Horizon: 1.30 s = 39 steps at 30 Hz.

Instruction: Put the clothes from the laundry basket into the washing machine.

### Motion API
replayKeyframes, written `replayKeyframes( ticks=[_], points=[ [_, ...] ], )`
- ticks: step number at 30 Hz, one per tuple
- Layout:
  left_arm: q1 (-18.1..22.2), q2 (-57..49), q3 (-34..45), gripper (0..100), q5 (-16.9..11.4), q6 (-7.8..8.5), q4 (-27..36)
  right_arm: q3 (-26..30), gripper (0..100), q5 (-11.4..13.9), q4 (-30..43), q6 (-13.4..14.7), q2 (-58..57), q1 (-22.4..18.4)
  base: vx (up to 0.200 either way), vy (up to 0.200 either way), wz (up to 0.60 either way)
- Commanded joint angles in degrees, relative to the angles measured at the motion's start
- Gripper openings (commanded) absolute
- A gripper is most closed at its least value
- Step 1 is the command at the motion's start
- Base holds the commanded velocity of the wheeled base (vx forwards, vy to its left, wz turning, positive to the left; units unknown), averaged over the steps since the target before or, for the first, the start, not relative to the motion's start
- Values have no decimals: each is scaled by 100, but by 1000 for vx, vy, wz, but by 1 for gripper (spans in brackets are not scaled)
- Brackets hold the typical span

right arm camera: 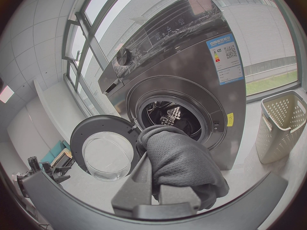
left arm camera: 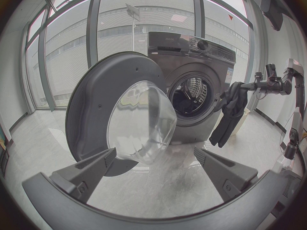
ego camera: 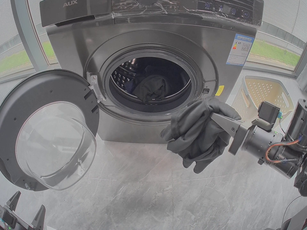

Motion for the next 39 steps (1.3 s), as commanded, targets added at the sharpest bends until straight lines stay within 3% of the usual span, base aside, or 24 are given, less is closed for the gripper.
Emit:
replayKeyframes(
  ticks=[1, 3, 6, 13, 15, 16, 20, 21, 22, 23, 24, 25, 26, 30, 34, 36, 39],
  points=[
    [0, 0, 101, 100, 22, -26, -2, -486, 0, -39, -207, -59, 521, 178, 0, 0, 0],
    [0, 0, 101, 100, 22, -44, -11, -714, 0, -39, -251, -50, 661, 257, 0, 0, 0],
    [0, -8, 101, 100, 4, 53, -20, -969, 0, -47, -260, -32, 881, 372, 0, 0, 0],
    [-53, -17, 101, 100, -31, 141, -81, -1066, 0, -65, -497, -41, 1171, 459, 0, 0, 0],
    [9, 27, -127, 100, -83, 0, -283, -1066, 0, -118, -620, -41, 1206, 459, 0, 0, 0],
    [18, 115, -540, 100, -207, -79, -433, -1057, 0, -127, -664, -32, 1250, 459, 0, 0, 0],
    [-88, 1082, -1428, 100, -1085, -123, -319, -1127, 0, -118, -681, 20, 1321, 451, 0, 0, 0],
    [-96, 1714, -1578, 100, -1569, -176, -371, -1189, 0, -118, -690, 38, 1426, 442, 0, 0, 0],
    [-96, 1714, -1578, 100, -1569, -176, -371, -1189, 0, -118, -690, 38, 1426, 442, 0, 0, 0],
    [-105, 2461, -1683, 100, -2158, -246, -705, -1312, 0, -118, -743, 126, 1567, 442, 0, 0, 0],
    [-105, 2461, -1683, 100, -2158, -246, -705, -1312, 0, -118, -743, 126, 1567, 442, 0, 0, 0],
    [-123, 3094, -1709, 100, -2615, -272, -1189, -1479, 0, -135, -778, 311, 1769, 380, 0, 0, 0],
    [-123, 3481, -1709, 100, -2808, -229, -1435, -1585, 0, -135, -778, 372, 1901, 363, 0, 0, 0],
    [-263, 4307, -1665, 100, -3098, -185, -2094, -1848, 0, -127, -857, 416, 2059, 345, 0, 0, 0],
    [-1063, 5511, -1639, 100, -3124, -281, -2955, -2182, 0, -127, -1086, 407, 2138, 459, 0, 0, 0],
    [-1195, 5696, -1648, 100, -3124, -308, -3017, -2209, 0, -127, -1077, 398, 2147, 486, 0, 0, 0],
    [-1476, 6241, -1780, 100, -3124, -510, -3201, -2217, 0, -118, -1086, 398, 2173, 495, 0, 0, 0]
  ],
)
